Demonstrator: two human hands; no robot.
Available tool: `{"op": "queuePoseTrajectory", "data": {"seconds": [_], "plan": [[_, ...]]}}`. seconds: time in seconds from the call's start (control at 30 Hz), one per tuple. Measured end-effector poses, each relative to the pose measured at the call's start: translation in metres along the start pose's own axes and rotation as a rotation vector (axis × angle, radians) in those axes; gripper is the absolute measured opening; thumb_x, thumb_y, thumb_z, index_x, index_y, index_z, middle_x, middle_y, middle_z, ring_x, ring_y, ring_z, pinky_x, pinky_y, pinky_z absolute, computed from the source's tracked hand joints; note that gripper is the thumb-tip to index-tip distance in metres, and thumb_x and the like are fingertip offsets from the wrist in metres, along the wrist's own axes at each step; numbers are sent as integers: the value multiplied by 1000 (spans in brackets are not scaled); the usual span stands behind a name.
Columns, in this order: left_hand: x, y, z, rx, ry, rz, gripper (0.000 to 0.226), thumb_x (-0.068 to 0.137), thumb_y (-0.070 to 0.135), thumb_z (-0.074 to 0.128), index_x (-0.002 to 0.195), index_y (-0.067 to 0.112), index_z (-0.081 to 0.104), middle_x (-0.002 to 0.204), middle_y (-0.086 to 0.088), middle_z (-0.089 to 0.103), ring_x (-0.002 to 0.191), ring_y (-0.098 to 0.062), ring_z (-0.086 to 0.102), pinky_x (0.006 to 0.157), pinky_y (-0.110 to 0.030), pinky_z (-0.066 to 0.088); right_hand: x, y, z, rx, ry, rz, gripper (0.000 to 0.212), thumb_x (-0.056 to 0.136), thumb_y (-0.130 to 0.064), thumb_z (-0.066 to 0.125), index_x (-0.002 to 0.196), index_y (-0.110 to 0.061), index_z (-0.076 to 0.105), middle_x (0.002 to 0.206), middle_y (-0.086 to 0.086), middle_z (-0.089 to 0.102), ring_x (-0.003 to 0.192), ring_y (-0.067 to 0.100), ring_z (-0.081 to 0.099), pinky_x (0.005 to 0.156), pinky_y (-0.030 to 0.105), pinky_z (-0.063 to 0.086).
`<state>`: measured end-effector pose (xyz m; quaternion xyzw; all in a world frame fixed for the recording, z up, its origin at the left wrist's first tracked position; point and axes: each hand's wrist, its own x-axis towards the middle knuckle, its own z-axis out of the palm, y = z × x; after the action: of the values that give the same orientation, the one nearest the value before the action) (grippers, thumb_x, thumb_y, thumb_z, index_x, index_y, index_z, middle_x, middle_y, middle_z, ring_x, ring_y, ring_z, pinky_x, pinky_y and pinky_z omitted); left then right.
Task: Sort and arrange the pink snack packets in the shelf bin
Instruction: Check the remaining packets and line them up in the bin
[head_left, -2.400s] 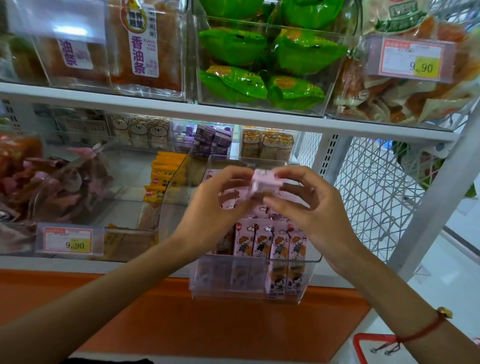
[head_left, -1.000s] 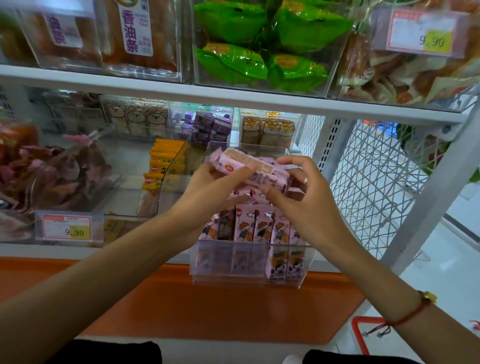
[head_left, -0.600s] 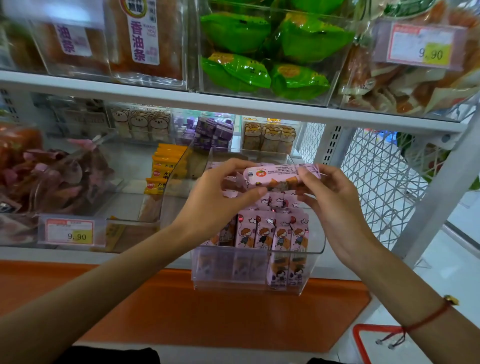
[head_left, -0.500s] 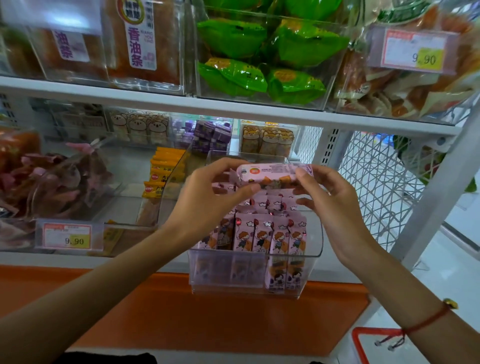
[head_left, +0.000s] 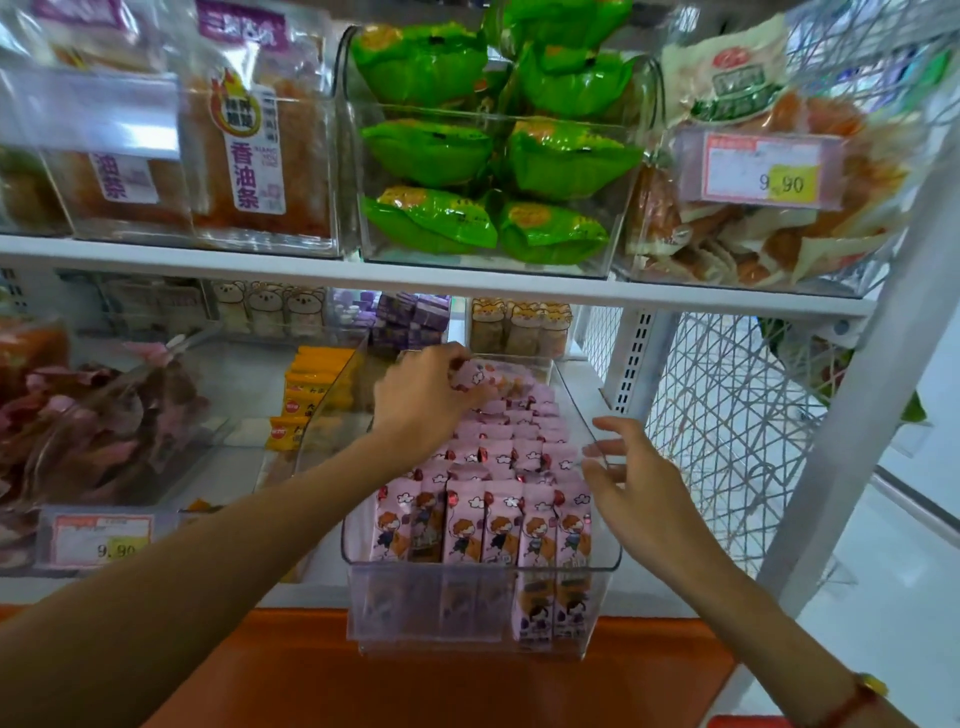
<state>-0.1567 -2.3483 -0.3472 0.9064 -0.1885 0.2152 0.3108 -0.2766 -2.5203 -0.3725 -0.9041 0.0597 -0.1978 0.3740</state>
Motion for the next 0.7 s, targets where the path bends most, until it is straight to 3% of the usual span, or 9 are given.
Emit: {"op": "queuePoseTrajectory", "data": {"seconds": [0.07, 0.13, 0.37, 0.43, 0.53, 0.63, 0.7], "plan": [[6, 0, 4, 77, -54, 62, 43, 82, 46, 68, 120, 25, 61, 110, 0, 69, 94, -20, 65, 80, -38, 56, -2, 1, -1, 7, -11, -19, 36, 96, -24, 50, 131, -24, 41, 98, -13, 55, 65, -11, 53, 59, 7, 41], [12, -1, 3, 177, -105, 163, 45, 83, 43, 69, 122, 25, 61, 115, -1, 68, 101, -22, 64, 84, -36, 53, -3, 2, -3, 7, -13, -31, 35, 96, -25, 50, 131, -25, 41, 98, -13, 55, 70, -10, 53, 66, 15, 48], [55, 7, -3, 300, -404, 402, 46, 86, 42, 65, 128, 24, 57, 123, -2, 58, 108, -21, 56, 80, -27, 39, -4, 3, -5, 28, -27, -28, 31, 97, -24, 48, 126, -31, 41, 103, -15, 55, 82, -4, 57, 74, 26, 51], [60, 11, 7, 198, -441, 382, 47, 86, 41, 65, 128, 22, 55, 122, -3, 54, 109, -20, 53, 86, -28, 41, -4, 2, -5, 32, -33, -29, 28, 97, -26, 48, 124, -32, 41, 107, -14, 54, 86, 1, 59, 77, 30, 53], [62, 21, 26, 17, -310, 305, 50, 82, 38, 72, 125, 21, 52, 118, -5, 60, 105, -25, 59, 90, -36, 48, -4, 2, -5, 50, -40, -30, 28, 97, -27, 48, 124, -32, 42, 107, -15, 53, 87, 1, 60, 77, 31, 54], [62, 21, 41, 61, -218, 256, 46, 80, 40, 73, 115, 20, 52, 110, 0, 65, 99, -22, 62, 82, -32, 47, -5, 3, -5, 46, -38, -38, 29, 97, -28, 48, 125, -32, 41, 107, -15, 53, 87, 1, 59, 79, 33, 54], [60, 12, 47, 179, -310, 236, 43, 82, 45, 69, 113, 18, 59, 110, 3, 65, 103, -19, 61, 83, -31, 45, -5, 4, -5, 47, -38, -49, 26, 97, -29, 47, 122, -34, 41, 107, -16, 52, 85, -2, 57, 79, 33, 54]]}}
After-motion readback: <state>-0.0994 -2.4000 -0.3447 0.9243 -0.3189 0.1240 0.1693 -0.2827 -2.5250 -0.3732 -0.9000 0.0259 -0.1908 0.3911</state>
